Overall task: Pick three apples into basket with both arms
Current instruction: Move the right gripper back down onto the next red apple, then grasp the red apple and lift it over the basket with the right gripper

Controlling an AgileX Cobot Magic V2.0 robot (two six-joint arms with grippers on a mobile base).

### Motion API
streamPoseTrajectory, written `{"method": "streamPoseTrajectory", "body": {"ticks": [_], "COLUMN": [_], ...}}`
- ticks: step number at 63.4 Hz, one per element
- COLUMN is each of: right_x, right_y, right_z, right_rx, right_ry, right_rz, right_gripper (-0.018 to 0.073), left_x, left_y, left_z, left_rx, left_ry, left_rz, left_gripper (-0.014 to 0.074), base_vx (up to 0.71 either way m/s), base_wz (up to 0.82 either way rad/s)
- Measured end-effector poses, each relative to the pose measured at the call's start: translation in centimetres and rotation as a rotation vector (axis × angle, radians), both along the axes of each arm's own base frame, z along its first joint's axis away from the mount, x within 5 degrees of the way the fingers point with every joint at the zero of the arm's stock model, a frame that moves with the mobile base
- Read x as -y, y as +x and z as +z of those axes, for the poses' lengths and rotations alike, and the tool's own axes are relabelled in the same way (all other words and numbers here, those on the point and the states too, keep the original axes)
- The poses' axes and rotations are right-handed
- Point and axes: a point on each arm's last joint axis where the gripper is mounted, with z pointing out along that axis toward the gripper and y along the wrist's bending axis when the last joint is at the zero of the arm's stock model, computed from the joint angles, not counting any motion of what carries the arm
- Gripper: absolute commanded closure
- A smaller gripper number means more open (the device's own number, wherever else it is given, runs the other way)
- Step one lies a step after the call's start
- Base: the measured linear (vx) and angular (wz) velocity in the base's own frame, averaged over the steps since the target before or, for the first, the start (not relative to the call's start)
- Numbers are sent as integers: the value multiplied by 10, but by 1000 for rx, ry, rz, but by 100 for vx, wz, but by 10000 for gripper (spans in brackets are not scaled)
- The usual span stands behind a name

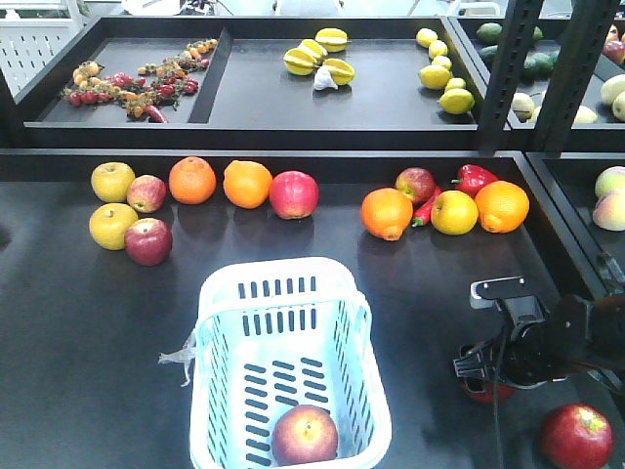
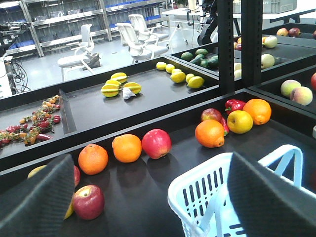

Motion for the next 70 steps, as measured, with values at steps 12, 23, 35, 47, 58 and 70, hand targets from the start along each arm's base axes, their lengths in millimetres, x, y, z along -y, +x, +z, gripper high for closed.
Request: {"method": "streamPoseTrajectory", "body": {"ticks": [12, 23, 35, 47, 58, 70], "right_x": [0, 0, -2, -5, -6, -9], "right_y": [0, 0, -4, -12, -22, -47], "right_z": [-4, -4, 5, 45, 93, 140], "right_rx": [-11, -16, -55, -19, 94, 161], "right_ry": [0, 3, 31, 72, 100, 174], "right_rz": [-2, -5, -14, -16, -6, -2], "right_gripper": [113, 175, 174, 174, 174, 174], "left_x": [0, 0, 0, 0, 0, 0], "left_y": [0, 0, 0, 0, 0, 0], "left_z": [0, 0, 0, 0, 0, 0], "left_rx": [0, 0, 0, 0, 0, 0], "left_ry": [0, 0, 0, 0, 0, 0], "left_rz": [0, 0, 0, 0, 0, 0], "left_gripper": [4, 4, 4, 4, 4, 4], "base_vx": [0, 0, 0, 0, 0, 0], "base_wz": [0, 0, 0, 0, 0, 0]}}
